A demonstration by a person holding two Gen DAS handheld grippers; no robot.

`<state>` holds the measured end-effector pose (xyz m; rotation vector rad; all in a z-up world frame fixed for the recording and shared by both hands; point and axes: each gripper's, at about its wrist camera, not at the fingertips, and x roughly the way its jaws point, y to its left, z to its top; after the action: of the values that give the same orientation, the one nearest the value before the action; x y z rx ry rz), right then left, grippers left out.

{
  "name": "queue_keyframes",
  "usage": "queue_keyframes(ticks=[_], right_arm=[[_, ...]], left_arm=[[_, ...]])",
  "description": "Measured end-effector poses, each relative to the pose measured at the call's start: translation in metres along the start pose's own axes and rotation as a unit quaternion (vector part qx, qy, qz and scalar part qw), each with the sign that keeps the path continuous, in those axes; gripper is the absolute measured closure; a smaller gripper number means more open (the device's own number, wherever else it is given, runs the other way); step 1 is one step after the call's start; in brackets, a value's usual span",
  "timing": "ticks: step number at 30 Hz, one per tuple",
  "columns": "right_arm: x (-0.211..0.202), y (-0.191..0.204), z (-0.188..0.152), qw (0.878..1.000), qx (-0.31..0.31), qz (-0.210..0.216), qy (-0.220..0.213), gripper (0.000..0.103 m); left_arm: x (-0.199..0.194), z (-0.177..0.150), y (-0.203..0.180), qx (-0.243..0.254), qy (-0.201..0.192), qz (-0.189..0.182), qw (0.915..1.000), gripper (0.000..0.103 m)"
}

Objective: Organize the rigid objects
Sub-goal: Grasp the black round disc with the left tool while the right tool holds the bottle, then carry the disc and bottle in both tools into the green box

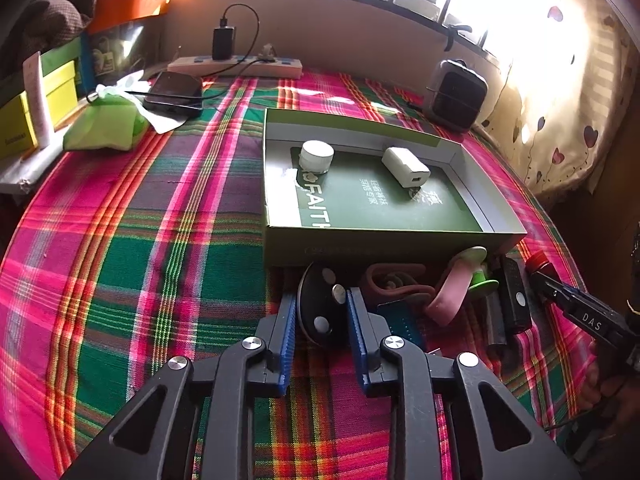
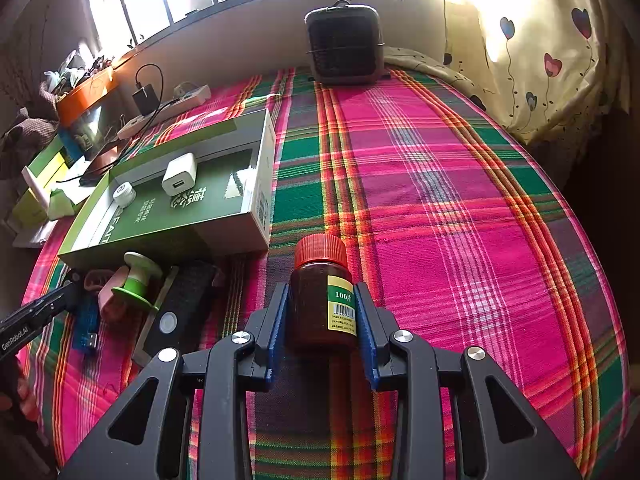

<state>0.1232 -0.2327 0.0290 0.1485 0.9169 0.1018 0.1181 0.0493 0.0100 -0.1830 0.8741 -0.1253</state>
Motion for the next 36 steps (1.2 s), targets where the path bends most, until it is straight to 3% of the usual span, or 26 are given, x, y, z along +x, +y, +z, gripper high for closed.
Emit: queue_keyframes(ticks=[19, 36], right_arm=[[-0.01, 0.003, 0.001, 1.0, -0.011, 0.002, -0.009, 0.07], [-0.026, 0.026, 0.038, 0.998, -0.045, 0.024, -0.041, 0.07]], left_arm=[[-0.025, 0.008, 0.001, -0.001, -0.024, 0.0, 0.9997, 0.08], [-0.026, 0.051, -0.014, 0.017, -0.042, -0.015, 0.9988, 0.08]])
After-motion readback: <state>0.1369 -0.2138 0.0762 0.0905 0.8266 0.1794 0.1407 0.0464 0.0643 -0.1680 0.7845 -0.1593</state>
